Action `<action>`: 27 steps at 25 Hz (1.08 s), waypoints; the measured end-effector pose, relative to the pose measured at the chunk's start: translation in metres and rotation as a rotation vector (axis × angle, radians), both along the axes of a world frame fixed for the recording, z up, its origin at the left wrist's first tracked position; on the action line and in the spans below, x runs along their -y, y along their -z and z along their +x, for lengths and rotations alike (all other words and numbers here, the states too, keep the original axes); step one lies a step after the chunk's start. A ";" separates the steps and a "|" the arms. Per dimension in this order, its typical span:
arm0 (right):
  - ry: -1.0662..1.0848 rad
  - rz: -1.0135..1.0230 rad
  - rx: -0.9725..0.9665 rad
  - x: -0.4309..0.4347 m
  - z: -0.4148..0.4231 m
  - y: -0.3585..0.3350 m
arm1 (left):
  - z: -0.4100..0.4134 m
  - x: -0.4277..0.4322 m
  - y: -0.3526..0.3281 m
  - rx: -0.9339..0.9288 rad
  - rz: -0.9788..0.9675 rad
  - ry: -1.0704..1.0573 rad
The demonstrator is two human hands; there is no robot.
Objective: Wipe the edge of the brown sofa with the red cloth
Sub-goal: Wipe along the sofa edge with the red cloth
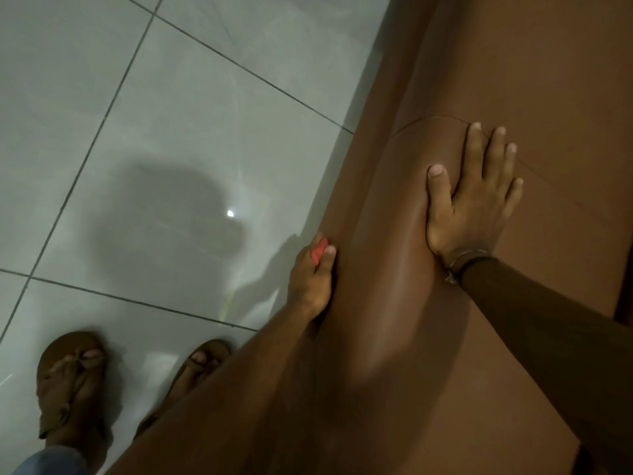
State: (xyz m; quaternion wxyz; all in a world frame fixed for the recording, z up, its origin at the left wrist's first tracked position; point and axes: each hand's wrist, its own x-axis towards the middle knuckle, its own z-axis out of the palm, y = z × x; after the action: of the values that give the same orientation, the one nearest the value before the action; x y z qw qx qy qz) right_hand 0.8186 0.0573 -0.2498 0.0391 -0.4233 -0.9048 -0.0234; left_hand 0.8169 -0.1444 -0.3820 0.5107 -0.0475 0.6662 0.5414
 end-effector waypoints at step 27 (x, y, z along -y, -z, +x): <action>-0.018 -0.012 -0.002 0.000 -0.001 -0.001 | -0.100 -0.118 0.024 0.005 0.028 0.012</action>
State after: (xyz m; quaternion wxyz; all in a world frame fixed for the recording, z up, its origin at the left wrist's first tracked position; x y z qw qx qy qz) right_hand 0.8175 0.0568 -0.2483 0.0377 -0.4156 -0.9086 -0.0171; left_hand 0.7164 -0.0266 -0.4063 0.5165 -0.0377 0.6575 0.5473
